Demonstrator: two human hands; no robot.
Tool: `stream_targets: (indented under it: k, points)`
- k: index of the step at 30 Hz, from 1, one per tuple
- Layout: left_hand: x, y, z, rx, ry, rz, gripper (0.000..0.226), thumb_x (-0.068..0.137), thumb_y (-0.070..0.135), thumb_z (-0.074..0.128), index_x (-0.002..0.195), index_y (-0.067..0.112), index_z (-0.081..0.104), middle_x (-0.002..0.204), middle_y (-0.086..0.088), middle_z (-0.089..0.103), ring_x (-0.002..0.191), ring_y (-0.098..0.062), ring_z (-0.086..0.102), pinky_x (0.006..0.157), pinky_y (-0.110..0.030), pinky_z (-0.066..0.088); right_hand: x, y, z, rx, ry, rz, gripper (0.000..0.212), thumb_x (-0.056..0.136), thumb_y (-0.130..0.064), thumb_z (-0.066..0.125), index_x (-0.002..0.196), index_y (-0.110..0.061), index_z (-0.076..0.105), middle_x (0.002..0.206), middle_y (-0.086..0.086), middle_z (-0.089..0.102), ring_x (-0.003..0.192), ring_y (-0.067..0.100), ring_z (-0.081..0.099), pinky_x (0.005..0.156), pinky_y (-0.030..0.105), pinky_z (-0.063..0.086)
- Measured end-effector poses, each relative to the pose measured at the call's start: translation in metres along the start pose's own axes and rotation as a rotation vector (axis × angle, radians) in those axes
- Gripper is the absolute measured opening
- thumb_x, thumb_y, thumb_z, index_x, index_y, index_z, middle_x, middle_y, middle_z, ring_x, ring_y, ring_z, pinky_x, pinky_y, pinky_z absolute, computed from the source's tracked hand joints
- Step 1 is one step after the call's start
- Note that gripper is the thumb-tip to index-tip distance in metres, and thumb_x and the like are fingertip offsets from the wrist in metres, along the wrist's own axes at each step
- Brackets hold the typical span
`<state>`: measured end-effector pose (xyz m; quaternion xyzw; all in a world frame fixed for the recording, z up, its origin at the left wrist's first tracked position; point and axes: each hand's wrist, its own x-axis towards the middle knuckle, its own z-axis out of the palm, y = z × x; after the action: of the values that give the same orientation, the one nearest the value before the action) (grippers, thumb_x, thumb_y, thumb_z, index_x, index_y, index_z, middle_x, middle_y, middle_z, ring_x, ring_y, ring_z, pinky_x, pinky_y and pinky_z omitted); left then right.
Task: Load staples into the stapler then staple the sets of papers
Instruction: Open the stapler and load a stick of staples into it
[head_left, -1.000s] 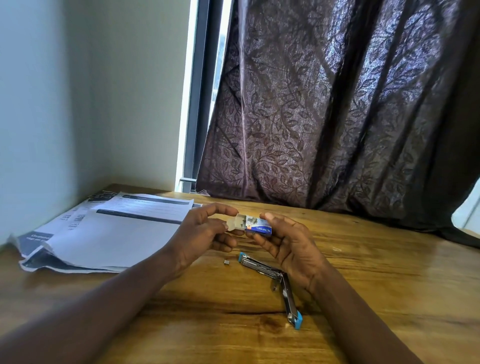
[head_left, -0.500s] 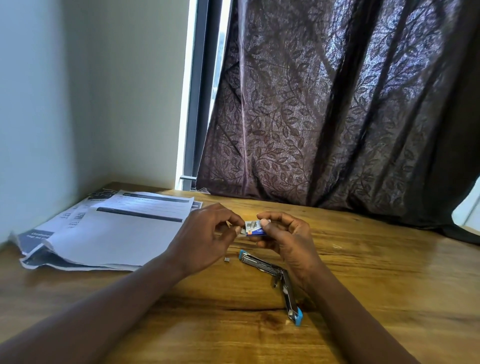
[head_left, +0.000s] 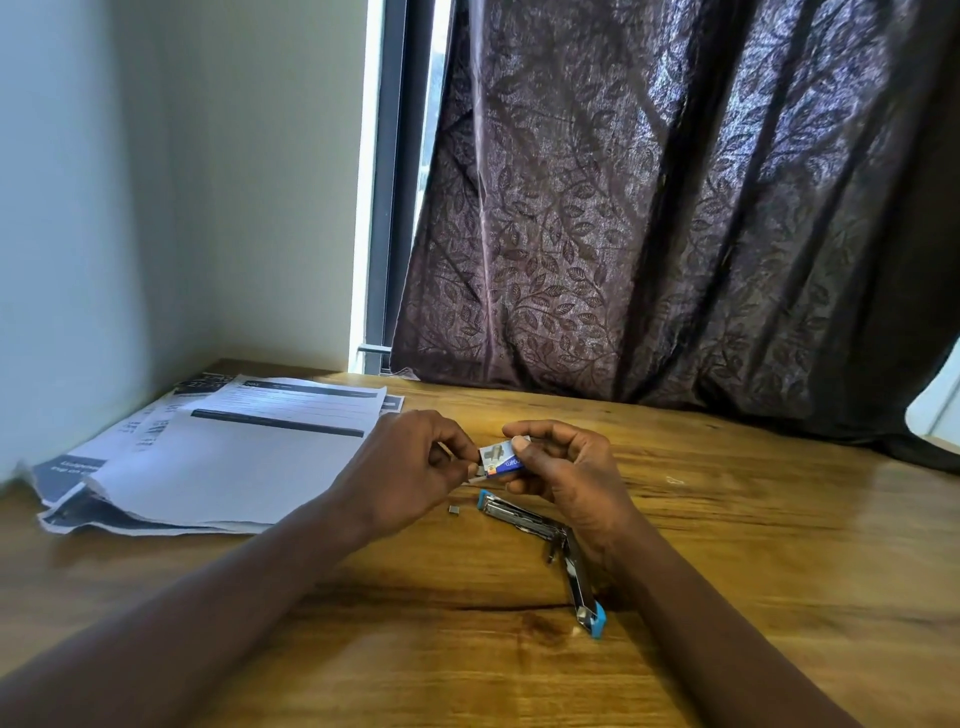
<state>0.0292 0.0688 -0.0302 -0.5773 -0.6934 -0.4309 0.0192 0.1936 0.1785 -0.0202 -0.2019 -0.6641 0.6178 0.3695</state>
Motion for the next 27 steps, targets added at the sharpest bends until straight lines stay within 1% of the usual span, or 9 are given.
stream_targets:
  k: [3, 5, 7, 11, 15, 20, 22, 24, 27]
  points:
    - [-0.0004, 0.0011, -0.0008, 0.046, -0.010, 0.034, 0.009, 0.089, 0.023, 0.077, 0.097, 0.026, 0.077, 0.097, 0.016, 0.072, 0.084, 0.003, 0.065, 0.062, -0.013, 0.051, 0.0011, 0.0013, -0.0016, 0.014, -0.008, 0.014, 0.015, 0.095, -0.004, 0.065, 0.107, -0.005, 0.074, 0.095, 0.018, 0.077, 0.068, 0.016, 0.071, 0.062, 0.023, 0.060]
    - [-0.0008, 0.0029, -0.0010, 0.079, -0.015, 0.062, 0.009, 0.090, 0.022, 0.074, 0.099, 0.026, 0.076, 0.098, 0.015, 0.071, 0.082, 0.000, 0.066, 0.065, -0.012, 0.050, 0.0018, 0.0015, -0.0027, 0.026, -0.006, 0.031, 0.016, 0.095, -0.005, 0.065, 0.109, -0.005, 0.073, 0.096, 0.018, 0.077, 0.071, 0.018, 0.072, 0.062, 0.024, 0.060]
    - [-0.0010, 0.0043, -0.0012, 0.095, -0.022, 0.074, 0.009, 0.091, 0.021, 0.073, 0.099, 0.026, 0.074, 0.099, 0.015, 0.069, 0.083, -0.002, 0.066, 0.064, -0.010, 0.047, 0.0023, 0.0016, -0.0031, 0.039, -0.004, 0.051, 0.016, 0.095, -0.005, 0.065, 0.108, -0.005, 0.073, 0.097, 0.018, 0.077, 0.075, 0.021, 0.072, 0.062, 0.024, 0.060]
    - [-0.0016, 0.0045, -0.0015, 0.111, -0.029, 0.074, 0.007, 0.093, 0.021, 0.070, 0.097, 0.026, 0.072, 0.096, 0.017, 0.066, 0.082, -0.002, 0.064, 0.060, -0.009, 0.044, 0.0019, 0.0012, -0.0022, 0.045, -0.002, 0.077, 0.016, 0.095, -0.004, 0.065, 0.108, -0.004, 0.073, 0.097, 0.017, 0.078, 0.079, 0.023, 0.073, 0.062, 0.023, 0.060]
    - [-0.0009, 0.0032, -0.0023, 0.085, -0.016, 0.065, 0.008, 0.093, 0.018, 0.070, 0.096, 0.026, 0.069, 0.093, 0.017, 0.067, 0.082, -0.002, 0.065, 0.061, -0.010, 0.047, 0.0022, 0.0000, -0.0021, 0.031, -0.009, 0.077, 0.015, 0.095, -0.006, 0.065, 0.108, -0.005, 0.074, 0.097, 0.016, 0.078, 0.082, 0.023, 0.074, 0.063, 0.024, 0.060]
    - [-0.0011, 0.0021, -0.0031, 0.082, -0.033, 0.049, 0.011, 0.093, 0.016, 0.070, 0.098, 0.025, 0.073, 0.093, 0.018, 0.067, 0.081, 0.000, 0.065, 0.062, -0.006, 0.047, 0.0021, 0.0002, -0.0024, 0.042, -0.006, 0.117, 0.016, 0.094, -0.007, 0.066, 0.108, -0.004, 0.074, 0.097, 0.017, 0.078, 0.084, 0.027, 0.074, 0.067, 0.026, 0.063]
    - [-0.0014, 0.0019, -0.0030, 0.092, -0.033, 0.047, 0.014, 0.094, 0.016, 0.069, 0.102, 0.025, 0.075, 0.096, 0.018, 0.068, 0.081, 0.000, 0.066, 0.062, -0.007, 0.047, 0.0023, 0.0007, -0.0029, 0.059, -0.002, 0.147, 0.016, 0.094, -0.007, 0.066, 0.108, -0.004, 0.074, 0.098, 0.020, 0.077, 0.084, 0.029, 0.075, 0.068, 0.027, 0.063]
    - [-0.0009, 0.0021, -0.0023, 0.105, -0.028, 0.047, 0.015, 0.095, 0.019, 0.068, 0.106, 0.025, 0.077, 0.100, 0.015, 0.071, 0.082, -0.002, 0.065, 0.060, -0.011, 0.047, 0.0021, 0.0005, -0.0038, 0.072, 0.006, 0.171, 0.015, 0.095, -0.006, 0.066, 0.107, -0.004, 0.074, 0.099, 0.020, 0.077, 0.085, 0.030, 0.076, 0.067, 0.027, 0.063]
    - [-0.0008, 0.0026, -0.0015, 0.109, -0.020, 0.034, 0.013, 0.094, 0.027, 0.070, 0.105, 0.025, 0.077, 0.101, 0.011, 0.073, 0.081, -0.002, 0.064, 0.060, -0.013, 0.043, 0.0018, 0.0004, -0.0046, 0.083, 0.004, 0.184, 0.015, 0.095, -0.006, 0.066, 0.107, -0.003, 0.074, 0.099, 0.020, 0.077, 0.088, 0.030, 0.076, 0.067, 0.027, 0.063]
